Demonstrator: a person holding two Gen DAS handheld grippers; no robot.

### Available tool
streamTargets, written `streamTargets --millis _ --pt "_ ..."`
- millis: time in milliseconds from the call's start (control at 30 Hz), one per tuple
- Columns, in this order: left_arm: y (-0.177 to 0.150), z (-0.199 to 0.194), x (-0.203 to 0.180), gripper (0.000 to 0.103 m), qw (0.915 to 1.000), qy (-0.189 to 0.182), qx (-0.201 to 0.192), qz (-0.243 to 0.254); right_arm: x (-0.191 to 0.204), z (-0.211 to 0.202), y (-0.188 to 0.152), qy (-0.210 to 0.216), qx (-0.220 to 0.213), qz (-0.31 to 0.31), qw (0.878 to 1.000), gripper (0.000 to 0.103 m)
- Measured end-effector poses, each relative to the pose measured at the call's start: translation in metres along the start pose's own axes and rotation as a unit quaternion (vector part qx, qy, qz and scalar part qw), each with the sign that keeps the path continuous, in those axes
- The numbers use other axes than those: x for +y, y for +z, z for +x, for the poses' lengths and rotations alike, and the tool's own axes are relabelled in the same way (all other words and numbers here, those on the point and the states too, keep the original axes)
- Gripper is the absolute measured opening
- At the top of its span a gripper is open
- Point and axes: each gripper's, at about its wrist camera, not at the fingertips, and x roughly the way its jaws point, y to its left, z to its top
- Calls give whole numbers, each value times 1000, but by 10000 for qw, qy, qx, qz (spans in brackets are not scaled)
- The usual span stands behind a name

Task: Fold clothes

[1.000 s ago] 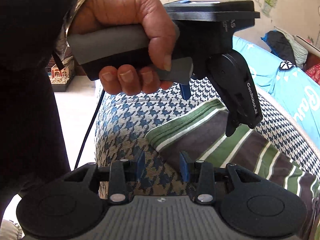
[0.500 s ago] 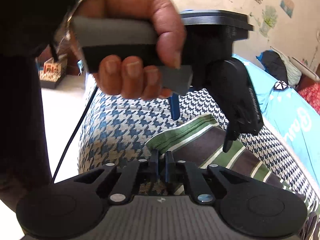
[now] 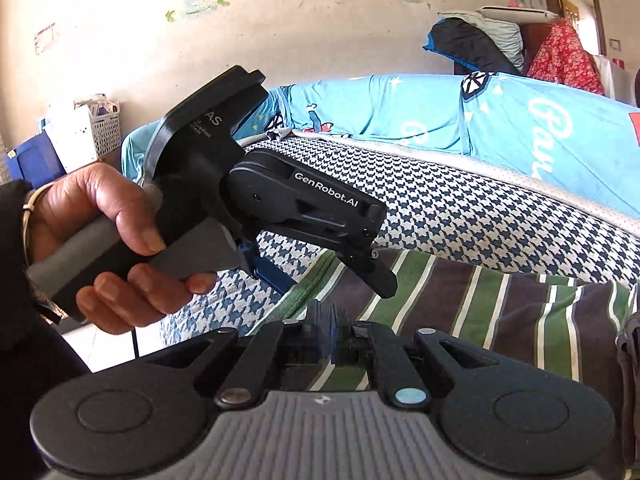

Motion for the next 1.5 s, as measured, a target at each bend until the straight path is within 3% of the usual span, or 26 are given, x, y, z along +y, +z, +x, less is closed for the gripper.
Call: streamTargets --millis 100,233,300,367,433,800,900,933,967,1033,1267,1500 --pt "-6 -7 3 103 10000 -66 -14 -34 12 6 -7 192 189 -423 9987 6" --pt "-8 -16 9 103 9998 -185 1 -70 40 15 -23 83 313 -1278 9913 8" --pt "-10 -16 7 103 9998 -198 7 -53 49 18 -30 88 353 -1566 9870 16" --pt "-7 -12 3 103 9998 -191 12 -56 57 21 -35 90 337 -1810 9829 30" --pt "-4 -8 2 103 9997 -210 9 -88 64 22 -40 43 248 -2063 9782 33" --pt "3 -13 25 103 9993 -306 20 -230 88 37 -68 -502 28 -3527 9344 33" --pt "5 -14 26 103 9993 -288 27 -251 89 41 -70 -580 -51 -3601 9311 28" --pt "6 -14 26 103 9992 -285 28 -266 89 42 -69 -605 -44 -3578 9318 9" --pt "7 -13 27 103 9992 -283 22 -292 87 43 -67 -657 -11 -3509 9341 3" --pt "9 -11 33 103 9989 -287 0 -361 81 39 -60 -724 -80 -3269 9423 3" --pt "13 -18 47 103 9966 -525 -6 -632 41 15 -13 -696 -325 -1531 9852 3" --pt "18 -15 48 103 9942 -725 -67 -790 24 -6 1 -400 -367 -893 9945 3"
